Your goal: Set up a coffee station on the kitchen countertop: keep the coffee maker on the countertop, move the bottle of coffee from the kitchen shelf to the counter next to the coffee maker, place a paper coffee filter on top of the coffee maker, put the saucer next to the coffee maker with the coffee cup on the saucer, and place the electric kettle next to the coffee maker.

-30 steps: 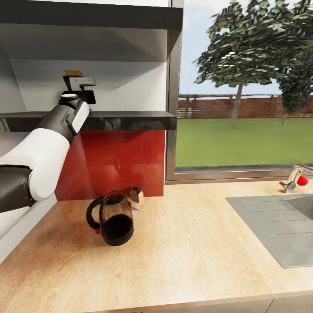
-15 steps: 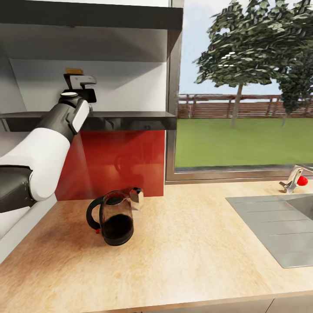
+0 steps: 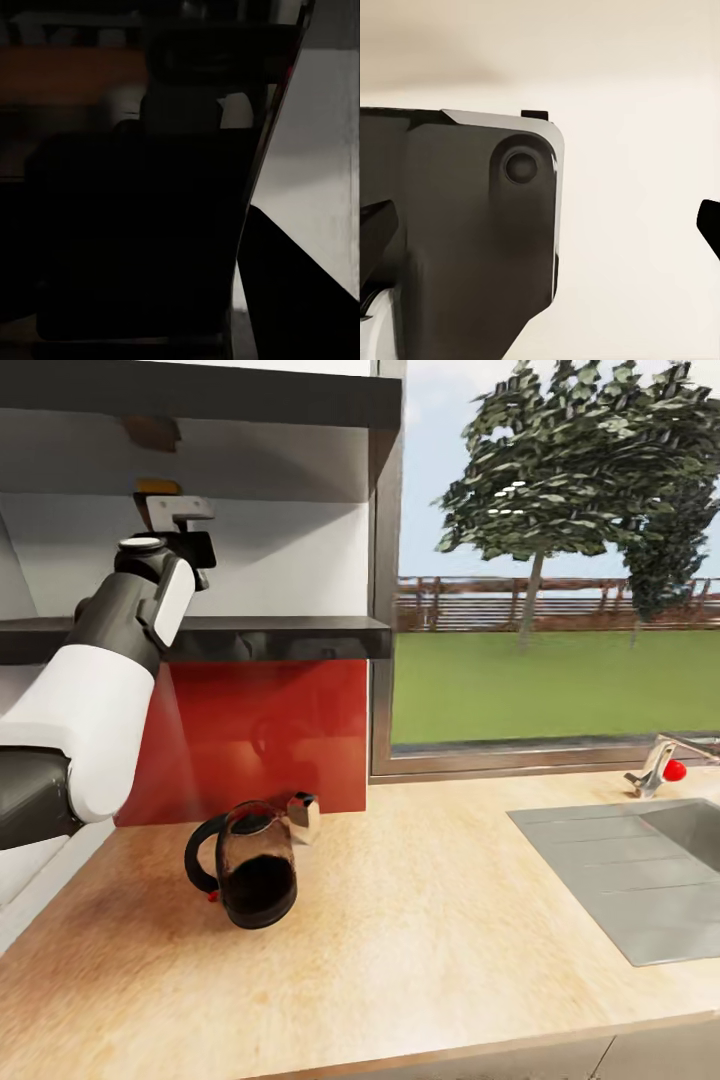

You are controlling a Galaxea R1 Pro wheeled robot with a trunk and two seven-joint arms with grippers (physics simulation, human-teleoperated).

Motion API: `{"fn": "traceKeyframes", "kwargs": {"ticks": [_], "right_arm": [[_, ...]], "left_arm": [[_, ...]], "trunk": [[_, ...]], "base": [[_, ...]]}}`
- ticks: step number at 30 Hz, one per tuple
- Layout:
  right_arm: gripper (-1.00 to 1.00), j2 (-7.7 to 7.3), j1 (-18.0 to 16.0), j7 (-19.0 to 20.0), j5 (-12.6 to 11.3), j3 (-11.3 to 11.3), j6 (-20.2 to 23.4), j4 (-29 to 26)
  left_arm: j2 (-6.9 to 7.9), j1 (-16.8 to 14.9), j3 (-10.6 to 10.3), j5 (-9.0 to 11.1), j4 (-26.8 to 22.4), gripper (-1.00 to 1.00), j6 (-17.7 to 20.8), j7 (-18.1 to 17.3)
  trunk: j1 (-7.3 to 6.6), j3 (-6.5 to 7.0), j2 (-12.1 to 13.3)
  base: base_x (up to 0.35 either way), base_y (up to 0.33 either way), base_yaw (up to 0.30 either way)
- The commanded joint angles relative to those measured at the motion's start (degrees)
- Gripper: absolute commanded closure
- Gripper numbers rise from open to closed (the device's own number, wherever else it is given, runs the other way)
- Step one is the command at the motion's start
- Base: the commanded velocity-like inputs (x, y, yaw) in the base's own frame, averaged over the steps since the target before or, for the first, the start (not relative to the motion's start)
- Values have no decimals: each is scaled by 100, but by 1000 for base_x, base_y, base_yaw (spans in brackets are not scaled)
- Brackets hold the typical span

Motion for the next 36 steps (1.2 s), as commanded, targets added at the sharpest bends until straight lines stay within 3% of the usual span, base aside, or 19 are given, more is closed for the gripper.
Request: {"fn": "traceKeyframes", "kwargs": {"ticks": [1, 10, 36], "right_arm": [[-100, -2, 1, 15, 17, 1, -12, -1], [-100, 1, 1, 16, 17, 1, -11, -4], [-100, 2, 1, 16, 17, 1, -11, -1]], "left_arm": [[10, 0, -43, 28, -18, 100, 39, 33], [11, 0, -43, 36, -26, 100, 45, 31], [11, 243, -34, 52, -35, 100, 37, 39]], "trunk": [[2, -1, -3], [2, -1, -3], [2, -1, -3]], "base": [[0, 0, -248], [0, -68, -259], [0, -270, -262]]}}
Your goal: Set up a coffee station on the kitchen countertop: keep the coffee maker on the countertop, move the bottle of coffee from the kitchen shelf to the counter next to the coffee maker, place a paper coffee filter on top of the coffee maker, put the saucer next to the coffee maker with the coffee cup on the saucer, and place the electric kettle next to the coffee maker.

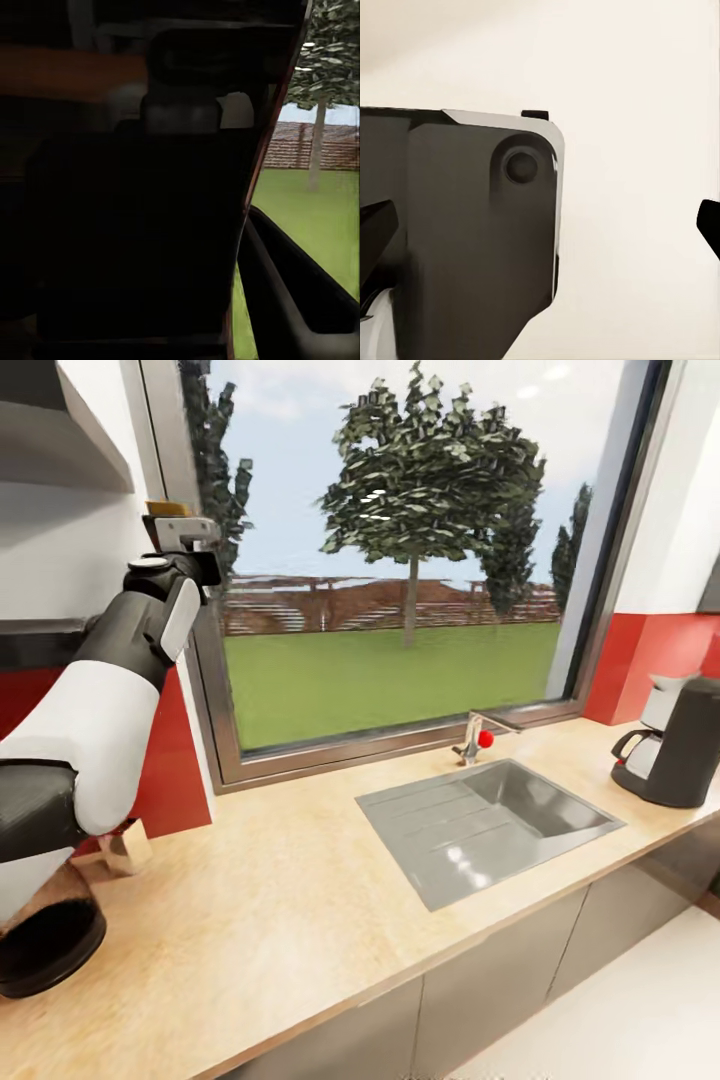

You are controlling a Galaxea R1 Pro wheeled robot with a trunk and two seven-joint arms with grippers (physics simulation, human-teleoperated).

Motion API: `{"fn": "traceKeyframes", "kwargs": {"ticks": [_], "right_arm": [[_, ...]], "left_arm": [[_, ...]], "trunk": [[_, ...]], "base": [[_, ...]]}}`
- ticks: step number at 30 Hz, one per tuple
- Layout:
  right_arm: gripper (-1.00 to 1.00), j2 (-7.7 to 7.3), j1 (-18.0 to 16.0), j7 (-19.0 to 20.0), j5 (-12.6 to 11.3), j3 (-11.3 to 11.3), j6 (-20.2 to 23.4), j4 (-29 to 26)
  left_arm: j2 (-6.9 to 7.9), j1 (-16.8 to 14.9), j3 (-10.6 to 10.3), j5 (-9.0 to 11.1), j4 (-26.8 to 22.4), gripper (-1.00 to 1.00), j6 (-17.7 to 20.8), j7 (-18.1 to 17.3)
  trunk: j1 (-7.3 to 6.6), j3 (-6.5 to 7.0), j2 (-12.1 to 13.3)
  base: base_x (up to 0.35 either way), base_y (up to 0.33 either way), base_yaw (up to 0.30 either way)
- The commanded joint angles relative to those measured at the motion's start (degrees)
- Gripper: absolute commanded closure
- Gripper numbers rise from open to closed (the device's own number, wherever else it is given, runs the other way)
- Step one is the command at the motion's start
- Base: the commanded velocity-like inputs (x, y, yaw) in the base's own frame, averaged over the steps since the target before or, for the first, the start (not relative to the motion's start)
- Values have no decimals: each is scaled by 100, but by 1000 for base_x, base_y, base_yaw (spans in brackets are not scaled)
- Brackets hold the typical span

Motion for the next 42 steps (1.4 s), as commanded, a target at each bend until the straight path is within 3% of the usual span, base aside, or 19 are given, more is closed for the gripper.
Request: {"fn": "traceKeyframes", "kwargs": {"ticks": [1, 9, 14, 18, 21, 22, 23, 28, 29, 30, 32, 34, 42], "right_arm": [[-100, -1, 1, 17, 17, 0, -12, -1], [-100, -1, 1, 11, 17, -7, -12, 1], [-100, 2, 1, 8, 13, -7, -19, -5], [-100, 9, 1, 8, 9, -13, -27, -19], [-100, 18, 1, 8, 2, -15, -33, -39], [-100, 24, 1, 13, -5, -16, -46, -50], [-100, 31, 1, 22, -9, -16, -51, -54], [-100, 45, 1, 40, -25, -16, -64, -68], [-100, 47, 1, 42, -26, -16, -70, -69], [-100, 47, 1, 42, -27, -16, -71, -69], [-100, 53, 1, 43, -27, -16, -72, -86], [-100, 63, 1, 43, -27, -16, -73, -211], [-100, 61, 1, 39, -35, -23, -73, -228]], "left_arm": [[7, -1, -43, 23, -10, 100, 34, 37], [-46, 56, -49, 24, -11, 100, 28, 38], [-166, 542, -59, 24, -31, 100, -6, -256], [-205, 1004, -53, 17, -172, 100, -37, -785], [-208, 1559, -45, 16, -695, 100, -43, -1235], [-204, 2138, -53, 16, -1361, 100, -39, -1642], [-202, 2444, -61, 16, -1707, 100, -36, -1832], [-160, 3589, -84, 6, -2901, 100, 6, -2695], [-140, 3981, -70, -23, -3184, 100, 12, -3085], [-123, 4154, -67, -34, -3286, 100, 9, -3290], [-58, 4440, -56, -52, -3449, 100, -1, -3657], [190, 5006, -36, -3, -3712, 100, -20, -4023], [232, 5242, -39, 6, -3763, 100, -31, -4058]], "trunk": [[2, -1, -4], [2, -1, -4], [2, -1, -4], [2, -1, -4], [2, -1, -4], [2, -1, -4], [2, -1, -4], [2, -1, -4], [2, -1, -4], [2, -1, -4], [2, -1, -4], [2, -1, -4], [2, -1, -4]], "base": [[0, -274, -263], [0, -274, -264], [0, -274, -264], [0, -246, -197], [0, -161, -47], [0, -27, -6], [0, -14, -3], [0, -4, -1], [0, 0, 0], [0, 0, 0], [0, 0, 0], [0, 0, 0], [47, -28, 0]]}}
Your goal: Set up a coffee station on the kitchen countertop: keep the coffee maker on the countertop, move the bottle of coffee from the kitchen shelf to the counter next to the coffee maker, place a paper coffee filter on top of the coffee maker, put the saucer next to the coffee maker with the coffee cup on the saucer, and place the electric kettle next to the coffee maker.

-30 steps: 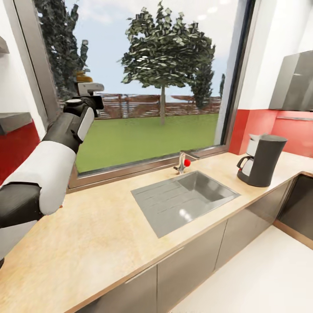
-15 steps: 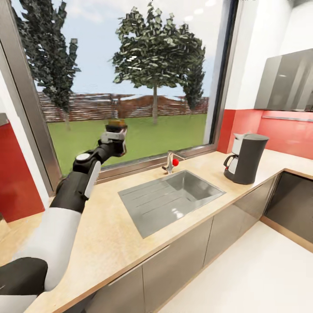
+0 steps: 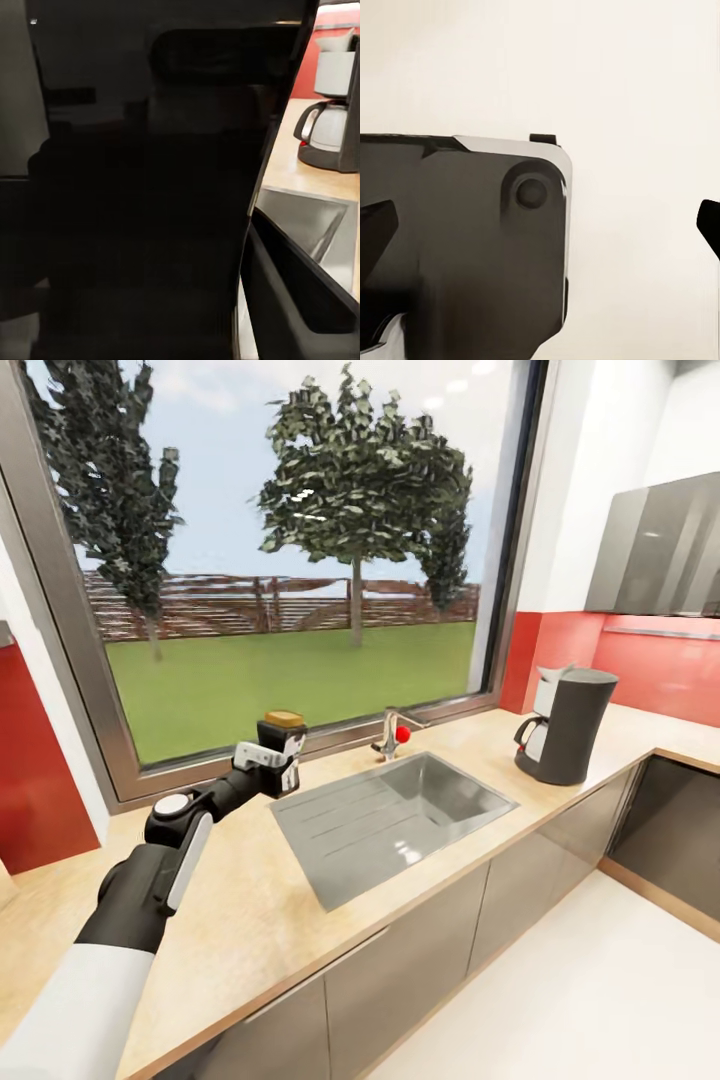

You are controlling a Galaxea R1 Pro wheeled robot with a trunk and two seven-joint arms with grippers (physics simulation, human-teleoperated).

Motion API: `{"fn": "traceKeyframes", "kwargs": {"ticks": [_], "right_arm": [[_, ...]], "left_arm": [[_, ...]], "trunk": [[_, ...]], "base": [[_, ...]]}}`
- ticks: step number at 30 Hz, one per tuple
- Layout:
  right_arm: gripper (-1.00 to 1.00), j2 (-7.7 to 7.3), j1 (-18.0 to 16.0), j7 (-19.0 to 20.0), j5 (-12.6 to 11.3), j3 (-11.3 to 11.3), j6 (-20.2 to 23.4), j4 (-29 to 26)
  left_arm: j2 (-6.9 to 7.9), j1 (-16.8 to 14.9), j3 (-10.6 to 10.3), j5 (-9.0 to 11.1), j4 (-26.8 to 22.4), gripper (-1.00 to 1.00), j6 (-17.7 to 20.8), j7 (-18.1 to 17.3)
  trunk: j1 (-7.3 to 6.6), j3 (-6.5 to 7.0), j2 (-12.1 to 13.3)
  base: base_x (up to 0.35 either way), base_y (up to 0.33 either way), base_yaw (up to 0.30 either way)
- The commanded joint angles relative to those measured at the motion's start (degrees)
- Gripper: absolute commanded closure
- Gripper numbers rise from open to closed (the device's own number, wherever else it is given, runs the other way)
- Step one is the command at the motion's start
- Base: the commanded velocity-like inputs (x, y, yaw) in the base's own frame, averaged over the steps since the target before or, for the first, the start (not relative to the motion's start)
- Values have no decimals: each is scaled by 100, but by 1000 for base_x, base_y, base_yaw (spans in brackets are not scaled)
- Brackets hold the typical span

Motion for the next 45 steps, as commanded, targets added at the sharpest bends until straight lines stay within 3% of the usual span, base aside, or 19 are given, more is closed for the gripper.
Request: {"fn": "traceKeyframes", "kwargs": {"ticks": [1, 12, 36, 40, 45], "right_arm": [[-100, -3, 1, 18, 12, -1, -14, 0], [-100, -6, 1, 13, 11, -2, -8, -9], [-100, -6, 1, 13, 2, -2, -6, -9], [-100, -6, 1, 13, 2, -2, -6, -9], [-100, -6, 1, 13, 2, -2, -6, -9]], "left_arm": [[2, 0, -4, 25, -4, 100, 43, -13], [-36, 176, -7, 36, 5, 100, 43, -27], [-62, 260, 0, 42, 58, 100, 39, -14], [-53, 260, 2, 288, 59, 100, 32, -21], [-46, 266, 2, 336, 66, 100, 29, -22]], "trunk": [[4, -1, -2], [4, -1, -2], [4, -1, -2], [4, -1, -2], [4, -1, -2]], "base": [[201, -154, 0], [226, -186, -2], [176, -228, -281], [183, -234, -289], [212, -228, -289]]}}
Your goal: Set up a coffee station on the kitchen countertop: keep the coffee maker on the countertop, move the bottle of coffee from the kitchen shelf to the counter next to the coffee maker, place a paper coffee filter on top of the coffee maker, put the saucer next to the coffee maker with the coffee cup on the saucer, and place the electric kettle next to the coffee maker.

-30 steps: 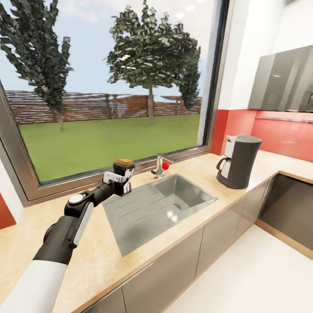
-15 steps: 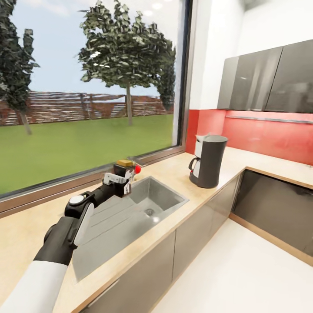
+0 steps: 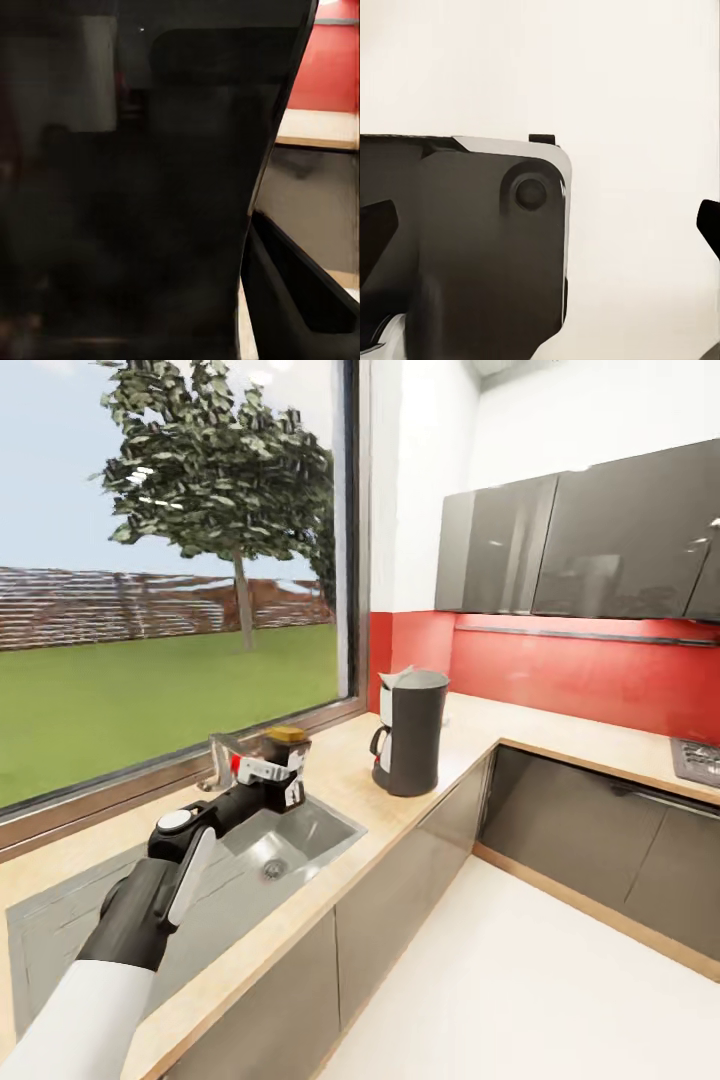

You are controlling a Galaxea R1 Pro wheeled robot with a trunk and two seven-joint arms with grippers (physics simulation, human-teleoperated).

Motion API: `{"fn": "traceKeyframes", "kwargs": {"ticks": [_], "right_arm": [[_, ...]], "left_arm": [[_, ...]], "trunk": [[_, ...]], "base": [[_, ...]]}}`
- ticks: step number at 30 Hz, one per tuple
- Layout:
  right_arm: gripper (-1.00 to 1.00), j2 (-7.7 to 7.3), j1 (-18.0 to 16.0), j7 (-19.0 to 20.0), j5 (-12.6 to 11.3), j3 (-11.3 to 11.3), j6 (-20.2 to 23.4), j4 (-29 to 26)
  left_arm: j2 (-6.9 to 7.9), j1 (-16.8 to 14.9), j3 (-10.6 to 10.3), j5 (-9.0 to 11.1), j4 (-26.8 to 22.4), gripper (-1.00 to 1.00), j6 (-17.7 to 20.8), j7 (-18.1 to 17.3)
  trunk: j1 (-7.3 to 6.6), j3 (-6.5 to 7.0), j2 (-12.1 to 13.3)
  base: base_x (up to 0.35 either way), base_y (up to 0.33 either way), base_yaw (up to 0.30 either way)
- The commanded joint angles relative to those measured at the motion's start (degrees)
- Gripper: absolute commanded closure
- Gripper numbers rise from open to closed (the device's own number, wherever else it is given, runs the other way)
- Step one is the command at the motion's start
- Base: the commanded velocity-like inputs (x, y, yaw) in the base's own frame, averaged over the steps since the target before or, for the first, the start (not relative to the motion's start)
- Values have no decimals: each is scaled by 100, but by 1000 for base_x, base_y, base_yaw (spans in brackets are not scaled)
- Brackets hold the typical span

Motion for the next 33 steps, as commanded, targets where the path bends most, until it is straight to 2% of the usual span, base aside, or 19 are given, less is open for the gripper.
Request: {"fn": "traceKeyframes", "kwargs": {"ticks": [1, 11, 19, 21, 22, 23, 27, 28, 33], "right_arm": [[-100, -1, 1, 18, 11, 0, -13, -1], [-100, -1, 1, 18, 11, 0, -19, -1], [-100, -1, 1, 15, 11, 0, -21, -2], [-100, -1, 1, 8, 10, 0, -21, -8], [-100, -1, 1, 4, 10, 0, -21, -30], [-100, -1, 1, 6, 10, 0, -17, -61], [-100, -1, 1, 7, 8, 0, -14, -69], [-100, -1, 1, 2, 10, 0, -13, -71], [-100, -1, 1, 9, 11, 0, -13, -72]], "left_arm": [[1, -1, -4, 65, -1, 100, 48, -6], [2, 102, 1, 75, 3, 100, 16, 7], [6, 323, 5, 75, 21, 100, -278, 47], [6, 363, 5, 76, 58, 100, -418, 57], [7, 430, 8, 72, 106, 100, -654, 80], [11, 669, 11, 70, 153, 100, -1092, 120], [14, 858, 6, 68, 168, 100, -1296, 131], [14, 1004, 6, 68, 173, 100, -1354, 134], [1, 1087, 5, 68, 179, 100, -1366, 135]], "trunk": [[3, -1, -3], [3, -1, -3], [3, -1, -3], [3, -1, -3], [3, -1, -3], [3, -1, -3], [3, -1, -3], [3, -1, -3], [3, -1, -3]], "base": [[226, -221, -281], [258, -177, -56], [307, -36, -1], [155, -2, 0], [71, -1, 0], [18, 0, 0], [9, 0, 0], [0, 0, 0], [15, -8, 0]]}}
